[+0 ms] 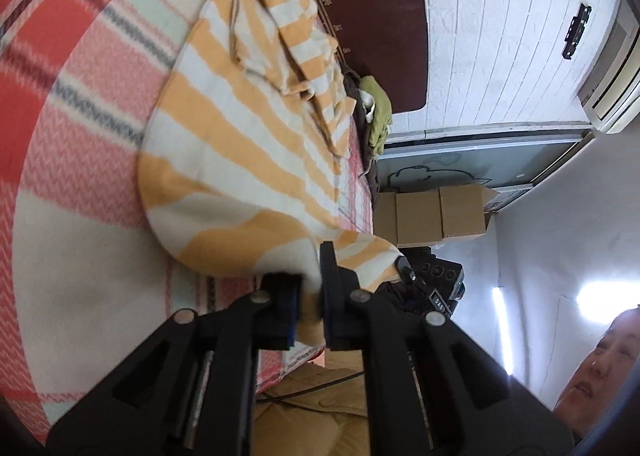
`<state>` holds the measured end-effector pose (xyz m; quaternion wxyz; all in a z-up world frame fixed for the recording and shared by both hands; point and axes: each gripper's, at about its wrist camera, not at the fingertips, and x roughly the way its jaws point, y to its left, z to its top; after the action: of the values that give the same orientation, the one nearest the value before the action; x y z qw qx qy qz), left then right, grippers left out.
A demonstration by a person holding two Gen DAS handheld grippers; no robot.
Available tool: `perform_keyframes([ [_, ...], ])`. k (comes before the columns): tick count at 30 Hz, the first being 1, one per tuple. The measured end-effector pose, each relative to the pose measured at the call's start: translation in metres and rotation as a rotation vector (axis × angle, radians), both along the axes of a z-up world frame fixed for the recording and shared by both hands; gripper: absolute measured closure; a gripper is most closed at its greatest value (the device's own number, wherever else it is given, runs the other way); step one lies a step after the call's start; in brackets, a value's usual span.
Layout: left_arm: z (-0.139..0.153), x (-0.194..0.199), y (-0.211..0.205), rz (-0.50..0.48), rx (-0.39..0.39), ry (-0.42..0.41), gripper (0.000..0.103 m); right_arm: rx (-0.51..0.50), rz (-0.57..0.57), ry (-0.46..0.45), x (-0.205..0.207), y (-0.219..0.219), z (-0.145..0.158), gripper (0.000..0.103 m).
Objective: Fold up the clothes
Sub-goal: 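Grasp the shirt hem with the right gripper and fold it toward the collar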
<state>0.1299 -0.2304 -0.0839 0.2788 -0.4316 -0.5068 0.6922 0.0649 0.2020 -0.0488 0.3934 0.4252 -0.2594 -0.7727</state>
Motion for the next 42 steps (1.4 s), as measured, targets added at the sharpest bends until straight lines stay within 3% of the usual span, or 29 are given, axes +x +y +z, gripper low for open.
perform_keyframes([
  [3,0.020,-0.024,-0.005,0.017,0.008,0.043,0.094,-0.032,-0.026,0.016,-0.026,-0.002,0.011,0.093],
  [9,0.061,-0.087,-0.011,0.030,-0.073,0.098,0.093,-0.044,-0.061,0.047,-0.085,-0.010,0.032,0.093],
  [15,0.083,-0.156,-0.015,0.052,-0.159,0.114,0.093,-0.057,-0.112,0.025,-0.153,-0.013,0.040,0.093],
  [21,0.077,-0.214,-0.018,0.060,-0.224,0.058,0.093,-0.015,-0.144,-0.023,-0.217,-0.027,0.030,0.093],
  [22,0.073,-0.221,-0.019,0.061,-0.235,0.040,0.091,0.004,-0.156,-0.032,-0.225,-0.029,0.026,0.093],
  [23,0.068,-0.228,-0.020,0.067,-0.239,0.018,0.080,0.023,-0.166,-0.044,-0.234,-0.031,0.021,0.093],
  [25,0.060,-0.239,-0.021,0.091,-0.253,-0.004,0.056,0.060,-0.175,-0.066,-0.248,-0.036,0.010,0.093],
  [26,0.058,-0.243,-0.021,0.098,-0.261,-0.006,0.054,0.078,-0.176,-0.075,-0.255,-0.039,0.005,0.091],
  [34,0.055,-0.258,-0.017,0.111,-0.339,0.019,0.054,0.218,-0.231,-0.084,-0.289,-0.054,-0.026,0.083],
  [36,0.058,-0.258,-0.020,0.126,-0.359,0.034,0.054,0.197,-0.261,-0.053,-0.289,-0.049,-0.022,0.067],
  [40,0.067,-0.258,-0.027,0.150,-0.392,0.044,0.054,0.173,-0.274,0.036,-0.282,-0.041,-0.003,0.065],
  [42,0.075,-0.250,-0.023,0.106,-0.409,0.117,0.053,0.188,-0.214,0.092,-0.272,-0.047,0.005,0.064],
])
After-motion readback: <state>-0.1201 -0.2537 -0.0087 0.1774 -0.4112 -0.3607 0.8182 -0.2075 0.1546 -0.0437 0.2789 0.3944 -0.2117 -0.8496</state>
